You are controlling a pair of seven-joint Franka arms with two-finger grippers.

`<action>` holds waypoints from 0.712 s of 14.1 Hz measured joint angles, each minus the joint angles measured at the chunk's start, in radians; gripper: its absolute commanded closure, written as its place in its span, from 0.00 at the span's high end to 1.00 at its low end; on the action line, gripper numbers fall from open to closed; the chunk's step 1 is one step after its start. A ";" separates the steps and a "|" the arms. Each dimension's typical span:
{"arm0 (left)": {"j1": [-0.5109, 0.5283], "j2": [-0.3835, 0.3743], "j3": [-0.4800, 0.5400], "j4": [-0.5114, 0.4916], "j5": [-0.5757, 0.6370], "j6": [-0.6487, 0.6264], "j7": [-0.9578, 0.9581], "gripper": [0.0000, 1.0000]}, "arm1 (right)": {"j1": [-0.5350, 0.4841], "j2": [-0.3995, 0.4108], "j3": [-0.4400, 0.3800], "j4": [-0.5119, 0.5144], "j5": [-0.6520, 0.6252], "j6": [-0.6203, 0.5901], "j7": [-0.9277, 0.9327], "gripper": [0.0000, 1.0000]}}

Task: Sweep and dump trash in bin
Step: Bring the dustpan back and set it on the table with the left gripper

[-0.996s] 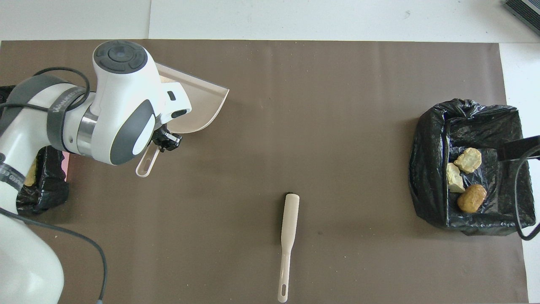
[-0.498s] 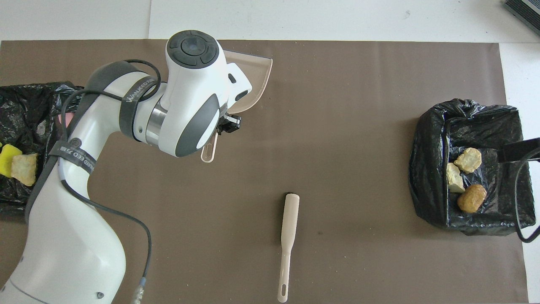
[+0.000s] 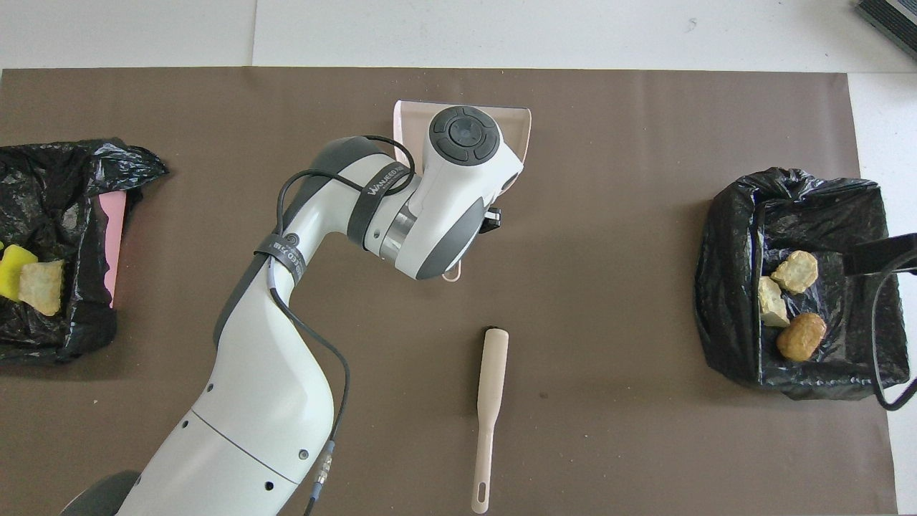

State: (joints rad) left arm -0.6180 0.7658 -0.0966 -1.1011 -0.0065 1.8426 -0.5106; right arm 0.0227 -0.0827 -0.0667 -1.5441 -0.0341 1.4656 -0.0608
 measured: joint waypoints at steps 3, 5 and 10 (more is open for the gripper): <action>-0.003 0.000 -0.001 -0.031 -0.052 0.007 -0.012 0.17 | 0.000 -0.005 0.000 -0.007 0.000 0.000 0.000 1.00; -0.002 0.000 0.004 -0.039 -0.054 0.006 -0.018 0.44 | 0.004 -0.014 0.005 -0.019 0.000 0.000 0.000 1.00; 0.004 -0.009 0.026 -0.041 -0.041 0.006 -0.022 1.00 | 0.012 -0.024 0.014 -0.029 0.000 0.000 0.000 1.00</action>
State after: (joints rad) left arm -0.6145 0.7571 -0.0702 -1.1425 -0.0476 1.8490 -0.5327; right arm 0.0345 -0.1068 -0.0530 -1.5733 -0.0341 1.4656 -0.0608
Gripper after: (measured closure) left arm 0.374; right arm 0.000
